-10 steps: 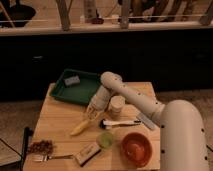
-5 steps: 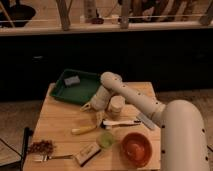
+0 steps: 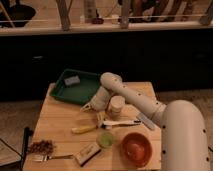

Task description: Place banana in table surface

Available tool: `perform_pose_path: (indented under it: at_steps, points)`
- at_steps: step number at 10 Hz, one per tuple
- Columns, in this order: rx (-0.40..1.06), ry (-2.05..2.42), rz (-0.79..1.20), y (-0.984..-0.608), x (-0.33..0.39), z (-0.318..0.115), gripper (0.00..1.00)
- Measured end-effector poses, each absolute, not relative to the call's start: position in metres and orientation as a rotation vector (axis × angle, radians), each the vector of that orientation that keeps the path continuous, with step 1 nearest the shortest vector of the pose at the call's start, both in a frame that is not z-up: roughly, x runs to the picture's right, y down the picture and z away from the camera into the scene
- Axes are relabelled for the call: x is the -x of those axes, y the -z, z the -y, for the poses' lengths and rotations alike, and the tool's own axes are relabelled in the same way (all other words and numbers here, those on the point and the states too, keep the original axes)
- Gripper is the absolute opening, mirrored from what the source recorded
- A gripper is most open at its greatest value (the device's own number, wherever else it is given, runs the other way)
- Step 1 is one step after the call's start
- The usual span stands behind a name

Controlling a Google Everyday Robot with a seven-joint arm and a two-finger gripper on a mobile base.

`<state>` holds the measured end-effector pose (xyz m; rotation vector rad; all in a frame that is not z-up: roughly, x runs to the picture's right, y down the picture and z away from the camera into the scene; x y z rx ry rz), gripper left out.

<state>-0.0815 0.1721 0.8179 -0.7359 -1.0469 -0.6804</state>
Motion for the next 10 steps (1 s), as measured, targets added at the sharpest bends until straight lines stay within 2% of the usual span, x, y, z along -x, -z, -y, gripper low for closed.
perform_pose_path:
  at_steps: [10]
  points:
    - [0.721, 0.686, 1.044, -0.812, 0.0781, -0.169, 0.8]
